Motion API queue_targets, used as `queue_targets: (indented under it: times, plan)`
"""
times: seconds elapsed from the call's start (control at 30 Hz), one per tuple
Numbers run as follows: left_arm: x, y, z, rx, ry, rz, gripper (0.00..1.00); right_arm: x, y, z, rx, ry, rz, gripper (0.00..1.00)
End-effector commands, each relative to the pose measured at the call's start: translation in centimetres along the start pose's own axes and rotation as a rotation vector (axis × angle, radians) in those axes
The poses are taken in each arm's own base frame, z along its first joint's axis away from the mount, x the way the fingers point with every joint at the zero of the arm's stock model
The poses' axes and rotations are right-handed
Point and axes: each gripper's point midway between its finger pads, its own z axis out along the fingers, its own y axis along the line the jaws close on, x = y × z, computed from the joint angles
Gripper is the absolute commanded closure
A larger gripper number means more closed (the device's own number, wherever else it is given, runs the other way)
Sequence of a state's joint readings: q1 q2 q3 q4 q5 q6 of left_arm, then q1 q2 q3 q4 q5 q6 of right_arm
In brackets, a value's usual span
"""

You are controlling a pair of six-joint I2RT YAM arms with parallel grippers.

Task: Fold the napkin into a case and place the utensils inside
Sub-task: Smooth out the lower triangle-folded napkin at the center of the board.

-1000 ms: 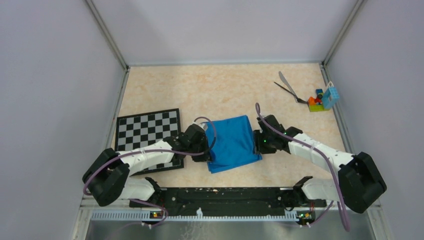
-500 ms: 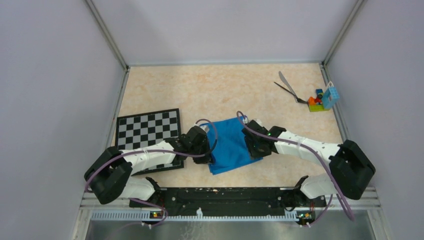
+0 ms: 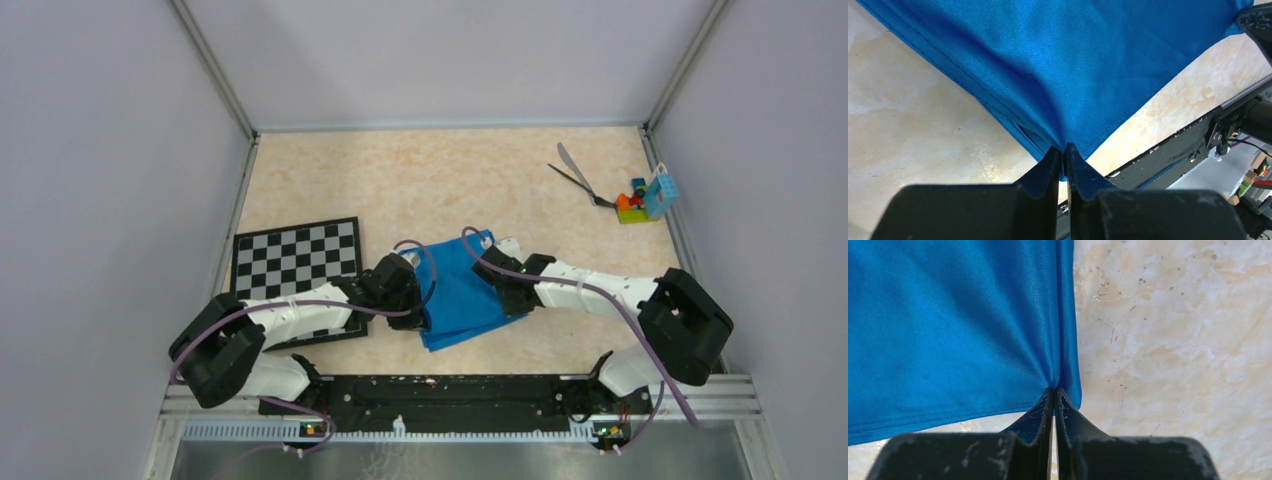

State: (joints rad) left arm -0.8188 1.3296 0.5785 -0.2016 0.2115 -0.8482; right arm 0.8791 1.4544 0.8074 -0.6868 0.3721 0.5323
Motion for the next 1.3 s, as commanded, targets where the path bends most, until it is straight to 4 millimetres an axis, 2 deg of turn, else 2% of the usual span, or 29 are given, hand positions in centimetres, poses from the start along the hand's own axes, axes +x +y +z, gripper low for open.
queue_targets:
  times: [0.0,0.27,0.43,0.57,0.63,0.77,0.87,0.97,1.03,1.17,1.27]
  plan:
    - [-0.1,-1.4,-0.1,0.055,-0.001,0.010,0.86,-2.2,-0.7,-1.7,0.028,-0.104,0.066,1.00]
    - [1.2,-2.5,0.7,0.110,0.046,0.016,0.83,-2.5,-1.8,-1.5,0.013,-0.115,0.152,1.00]
    - [2.2,-3.1,1.3,0.135,0.077,0.026,0.81,-2.6,-2.8,-0.2,0.004,-0.105,0.208,1.00]
    - [3.2,-4.4,1.8,0.199,0.124,0.050,0.68,-2.3,-3.6,1.0,0.016,-0.090,0.224,1.00]
    - [3.1,-3.7,1.5,0.162,0.108,0.060,0.55,-2.2,-4.0,1.1,0.018,-0.086,0.226,1.00]
    - [1.0,-2.6,-0.7,0.090,-0.004,0.089,0.37,-2.4,-4.4,1.0,0.005,-0.101,0.245,1.00]
    - [-1.6,-2.7,-2.9,0.090,-0.096,0.074,0.33,-2.6,-4.6,1.1,-0.016,-0.105,0.263,1.00]
    - [-4.6,-2.4,-4.0,0.104,-0.196,0.040,0.39,-2.7,-4.6,1.3,-0.021,-0.100,0.264,1.00]
    - [-6.5,-2.0,-4.1,0.115,-0.236,0.011,0.49,-2.7,-4.5,1.2,-0.028,-0.101,0.265,1.00]
    - [-9.8,-1.1,-3.5,0.102,-0.273,-0.026,0.66,-2.7,-4.5,1.1,-0.027,-0.104,0.266,1.00]
    - [-11.9,0.0,-2.6,0.037,-0.294,-0.018,0.72,-2.7,-4.8,1.1,-0.022,-0.107,0.271,1.00]
